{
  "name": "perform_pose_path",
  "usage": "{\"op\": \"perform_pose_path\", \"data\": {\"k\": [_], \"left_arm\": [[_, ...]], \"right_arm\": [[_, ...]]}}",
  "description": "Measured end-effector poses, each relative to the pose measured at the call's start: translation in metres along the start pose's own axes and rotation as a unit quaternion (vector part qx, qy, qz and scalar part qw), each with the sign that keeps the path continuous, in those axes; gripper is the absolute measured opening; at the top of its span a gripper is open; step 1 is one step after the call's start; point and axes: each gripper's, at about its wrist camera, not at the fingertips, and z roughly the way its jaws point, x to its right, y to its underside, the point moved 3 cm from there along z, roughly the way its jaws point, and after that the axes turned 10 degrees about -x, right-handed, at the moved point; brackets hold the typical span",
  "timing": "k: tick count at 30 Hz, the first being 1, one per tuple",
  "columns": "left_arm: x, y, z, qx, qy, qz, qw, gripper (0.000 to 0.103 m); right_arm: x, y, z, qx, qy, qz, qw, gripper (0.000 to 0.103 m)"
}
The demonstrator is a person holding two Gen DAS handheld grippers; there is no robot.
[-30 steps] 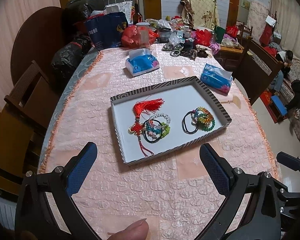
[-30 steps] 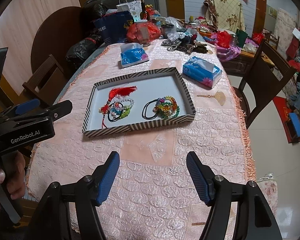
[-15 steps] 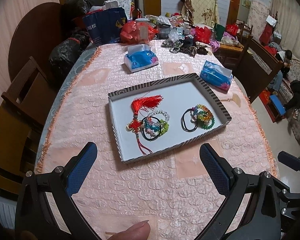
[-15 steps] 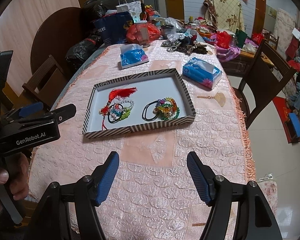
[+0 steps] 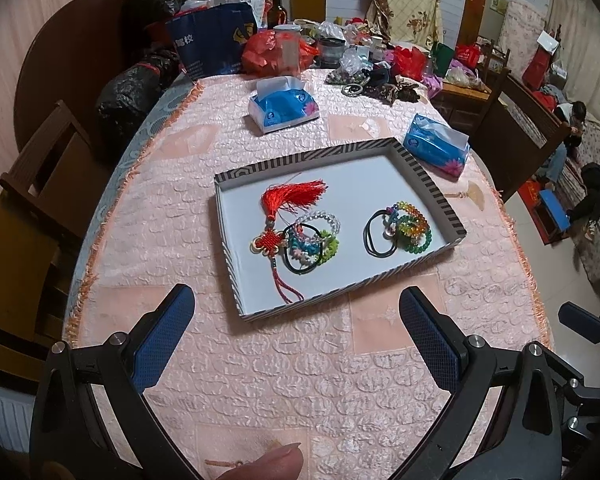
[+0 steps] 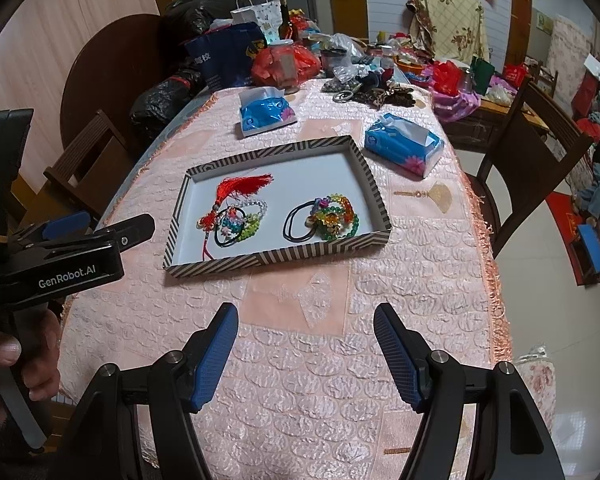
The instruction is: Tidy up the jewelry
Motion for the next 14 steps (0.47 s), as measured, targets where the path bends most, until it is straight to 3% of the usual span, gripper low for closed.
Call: {"op": "perform_pose_path", "data": {"k": [14], "left_arm": [[0.0011, -0.0030, 0.0055, -0.003, 0.009, 0.003, 1.0000, 0.102]], "right_arm": [[0.0009, -0.0011, 0.0010, 0.000, 0.000, 0.001, 1.000, 0.068]]}}
